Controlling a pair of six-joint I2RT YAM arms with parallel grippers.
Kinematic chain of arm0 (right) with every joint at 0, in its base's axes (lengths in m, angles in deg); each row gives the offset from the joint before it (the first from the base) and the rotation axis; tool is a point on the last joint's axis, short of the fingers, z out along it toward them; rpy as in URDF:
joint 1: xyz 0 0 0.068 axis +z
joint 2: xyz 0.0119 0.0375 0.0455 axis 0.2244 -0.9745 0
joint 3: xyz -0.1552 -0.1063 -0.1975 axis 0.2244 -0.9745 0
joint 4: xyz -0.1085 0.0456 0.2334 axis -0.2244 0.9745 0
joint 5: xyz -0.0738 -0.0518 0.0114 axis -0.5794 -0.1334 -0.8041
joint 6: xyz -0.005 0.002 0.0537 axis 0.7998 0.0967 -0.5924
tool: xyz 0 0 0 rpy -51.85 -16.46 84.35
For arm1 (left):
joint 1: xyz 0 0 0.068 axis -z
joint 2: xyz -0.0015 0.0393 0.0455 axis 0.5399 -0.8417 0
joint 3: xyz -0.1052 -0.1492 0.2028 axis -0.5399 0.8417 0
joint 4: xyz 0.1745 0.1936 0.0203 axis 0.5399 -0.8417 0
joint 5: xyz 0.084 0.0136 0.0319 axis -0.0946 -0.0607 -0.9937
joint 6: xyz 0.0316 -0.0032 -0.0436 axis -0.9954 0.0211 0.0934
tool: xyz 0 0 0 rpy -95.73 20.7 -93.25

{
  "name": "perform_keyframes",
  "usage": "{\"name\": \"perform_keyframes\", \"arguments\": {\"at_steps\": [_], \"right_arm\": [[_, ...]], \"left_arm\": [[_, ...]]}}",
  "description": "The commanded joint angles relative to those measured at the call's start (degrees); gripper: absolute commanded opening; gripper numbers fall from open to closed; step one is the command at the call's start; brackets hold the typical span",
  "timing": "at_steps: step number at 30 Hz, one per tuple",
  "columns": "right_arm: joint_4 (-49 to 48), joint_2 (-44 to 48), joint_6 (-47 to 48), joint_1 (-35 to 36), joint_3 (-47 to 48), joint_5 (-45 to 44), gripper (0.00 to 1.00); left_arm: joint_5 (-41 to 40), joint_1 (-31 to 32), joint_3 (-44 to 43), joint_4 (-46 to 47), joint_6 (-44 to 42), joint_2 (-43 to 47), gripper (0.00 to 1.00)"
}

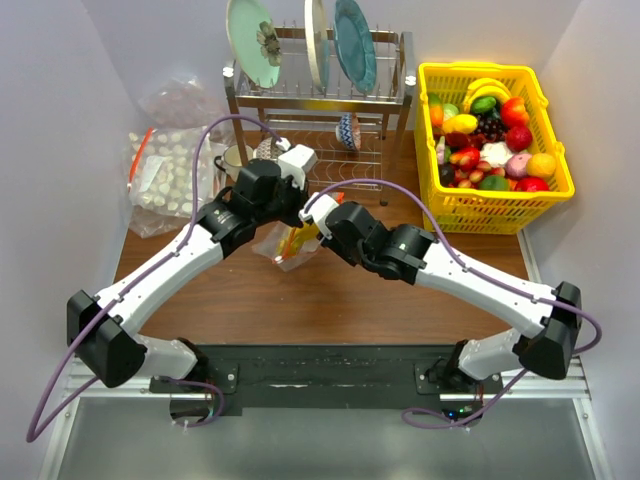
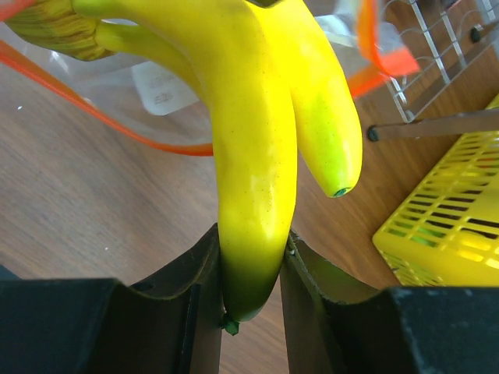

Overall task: Place the food in the zip-top bag and seal the zipper
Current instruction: Place the fake fruit in the zipper food storage bag.

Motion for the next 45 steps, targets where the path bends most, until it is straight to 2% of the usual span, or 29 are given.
{"name": "perform_keyframes", "arguments": {"at_steps": [1, 5, 8, 9, 12, 16, 19, 26, 31, 35, 37, 45], "right_arm": [[1.82, -2.82, -2.97, -1.13, 4.14, 2.82, 0.16], [5.16, -7.56, -4.81, -1.92, 8.53, 2.56, 0.14], [2.02, -6.7, -6.48, -3.68, 7.76, 5.28, 0.13], [0.78, -5.13, -6.84, -4.38, 7.14, 5.72, 0.14], [-3.62, -3.09, -7.28, -5.17, 5.11, 6.17, 0.26], [-6.42, -1.6, -7.37, -5.53, 3.97, 6.34, 0.26], [-8.54, 0.07, -6.67, -5.62, 1.6, 6.6, 0.3], [-7.14, 0.16, -4.82, -5.88, 2.82, 7.66, 0.34], [-7.05, 1.57, -4.82, -6.41, 2.3, 5.83, 0.32], [-6.96, 2.8, -6.83, -9.47, 1.42, 4.41, 0.3], [-7.49, 3.59, -7.89, -11.23, 0.81, 5.11, 0.25], [-8.73, 3.51, -9.66, -15.11, 1.15, 12.39, 0.24]], "left_arm": [[2.89, 0.28, 0.78, 4.58, 2.17, 1.67, 0.0], [4.47, 0.28, 1.39, 5.98, 3.4, 1.75, 0.0], [6.4, 0.19, 2.27, 7.04, 4.63, 1.41, 0.0], [6.93, 0.28, 2.79, 7.21, 5.15, 1.4, 0.0], [9.04, 0.28, 4.11, 8.62, 6.38, 1.05, 0.0], [12.29, 0.19, 4.73, 10.2, 7.88, 0.96, 0.0], [13.26, 0.1, 3.68, 9.5, 7.88, 0.35, 0.0], [17.13, -0.16, 1.22, 6.96, 8.32, -1.58, 0.0], [19.32, -1.91, 1.66, 7.12, 8.85, -2.11, 0.0], [22.4, -3.24, 2.36, 8.36, 10.51, -1.94, 0.0], [23.28, -3.24, 2.88, 9.49, 11.48, -1.67, 0.0], [24.42, -3.33, 4.56, 12.13, 13.77, -1.06, 0.0]]}}
